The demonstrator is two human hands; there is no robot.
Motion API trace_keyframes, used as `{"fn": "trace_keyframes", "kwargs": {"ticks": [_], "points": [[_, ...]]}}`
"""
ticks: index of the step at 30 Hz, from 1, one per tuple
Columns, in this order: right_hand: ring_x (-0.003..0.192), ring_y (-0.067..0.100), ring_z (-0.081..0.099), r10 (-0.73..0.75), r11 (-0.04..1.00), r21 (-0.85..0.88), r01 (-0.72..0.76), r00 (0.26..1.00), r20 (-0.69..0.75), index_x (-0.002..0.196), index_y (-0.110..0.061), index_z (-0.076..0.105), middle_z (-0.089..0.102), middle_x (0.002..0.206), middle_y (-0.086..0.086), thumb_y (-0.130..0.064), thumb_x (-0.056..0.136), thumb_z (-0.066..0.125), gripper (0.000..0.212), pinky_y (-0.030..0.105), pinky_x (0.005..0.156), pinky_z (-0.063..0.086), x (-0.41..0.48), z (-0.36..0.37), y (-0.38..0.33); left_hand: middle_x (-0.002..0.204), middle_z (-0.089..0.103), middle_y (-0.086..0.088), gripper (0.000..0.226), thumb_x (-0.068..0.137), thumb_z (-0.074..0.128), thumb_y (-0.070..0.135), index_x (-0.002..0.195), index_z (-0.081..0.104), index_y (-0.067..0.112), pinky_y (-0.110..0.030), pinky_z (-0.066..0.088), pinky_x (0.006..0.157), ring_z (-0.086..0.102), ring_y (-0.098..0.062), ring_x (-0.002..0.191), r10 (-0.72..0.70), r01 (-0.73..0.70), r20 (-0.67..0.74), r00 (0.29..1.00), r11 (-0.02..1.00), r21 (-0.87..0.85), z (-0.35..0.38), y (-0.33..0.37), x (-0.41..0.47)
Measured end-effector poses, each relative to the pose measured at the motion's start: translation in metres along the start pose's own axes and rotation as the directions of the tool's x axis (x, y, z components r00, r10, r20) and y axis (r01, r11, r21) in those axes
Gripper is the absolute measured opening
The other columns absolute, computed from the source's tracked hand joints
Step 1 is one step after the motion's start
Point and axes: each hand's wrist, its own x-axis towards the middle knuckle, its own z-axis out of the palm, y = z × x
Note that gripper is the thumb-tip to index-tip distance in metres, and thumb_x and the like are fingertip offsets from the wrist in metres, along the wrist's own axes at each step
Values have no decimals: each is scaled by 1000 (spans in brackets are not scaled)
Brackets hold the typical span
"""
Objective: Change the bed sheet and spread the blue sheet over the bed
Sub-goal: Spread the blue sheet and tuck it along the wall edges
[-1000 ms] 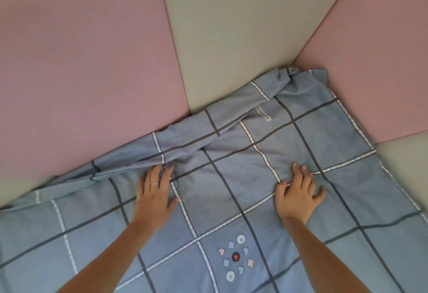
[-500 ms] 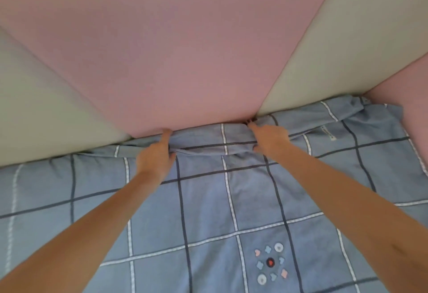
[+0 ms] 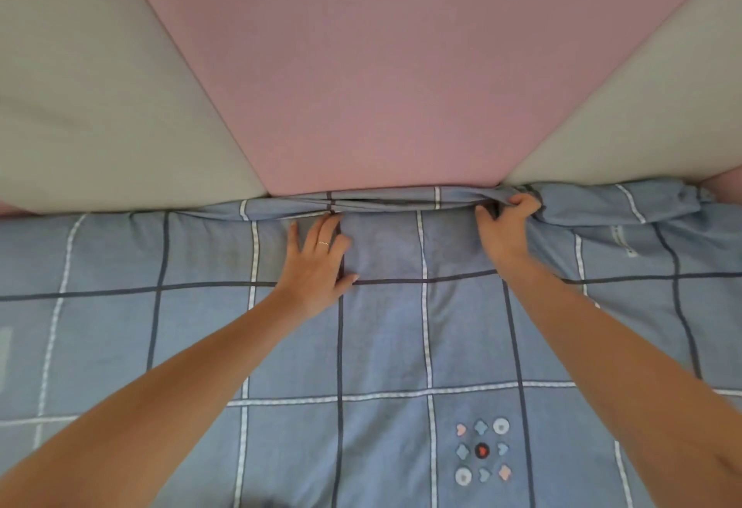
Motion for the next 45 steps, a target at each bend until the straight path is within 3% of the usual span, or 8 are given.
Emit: {"fn": "trace_keyframes", "kwargs": {"ticks": [3,6,11,17,28,35,41,45], "points": [[138,25,22,191,938,-292,-188,981,-16,119,-16,33,35,138,10,-20,86,60,43,58,113,6,-12,10,2,145,37,-15,67,83,52,55,135,44,12,-61,16,111,30,-31,137,-74,74,-8,997,997,-5,4,-8,5],[125,37,39,-189,666,-719,199,977,95,123,-14,43,42,129,16,-21,80,63,49,54,102,29,-41,24,5,152,20,-7,79,87,42,62,149,19,19,-56,9,114,15,-26,142,-101,100,56,993,995,28,4,-10,18],[99,34,61,-551,27,-478,878,412,726,95,-7,61,62,105,15,-28,55,78,48,44,93,44,-61,65,7,149,33,-3,86,77,47,71,144,30,20,-51,20,111,27,-25,137,-148,145,67,987,988,46,-3,-4,34],[136,25,25,-132,98,-697,711,703,699,149,-18,15,24,151,3,-76,77,44,97,52,104,24,-40,72,-6,139,45,-4,75,80,43,68,133,43,16,-46,25,107,34,-24,130,-192,180,145,971,979,90,-8,8,54],[145,28,14,338,25,-661,750,616,711,151,-12,2,13,158,6,-77,67,61,122,41,118,12,-21,95,-40,122,57,-9,53,91,37,53,123,48,11,-42,31,97,54,-27,110,-244,237,217,945,970,55,-20,17,64],[89,20,52,447,201,-617,761,490,749,102,-11,61,56,99,0,-62,54,82,73,30,82,44,-12,98,-69,120,60,-12,49,97,23,41,130,42,10,-45,31,100,50,-31,117,-254,343,432,865,929,-141,-25,10,70],[113,24,46,25,45,-535,843,535,845,109,-18,62,61,109,1,-66,66,68,64,46,102,26,-53,53,-63,120,55,-11,56,83,37,52,118,54,12,-40,43,93,45,-29,116,-196,229,124,973,902,-365,-38,-8,47],[99,31,56,-329,-96,-470,877,417,847,79,-10,72,61,89,8,-54,41,85,59,58,107,17,-81,30,-47,134,49,2,76,67,33,64,128,55,24,-36,24,105,32,-19,130,-188,205,267,945,978,-35,-58,-27,38]]}}
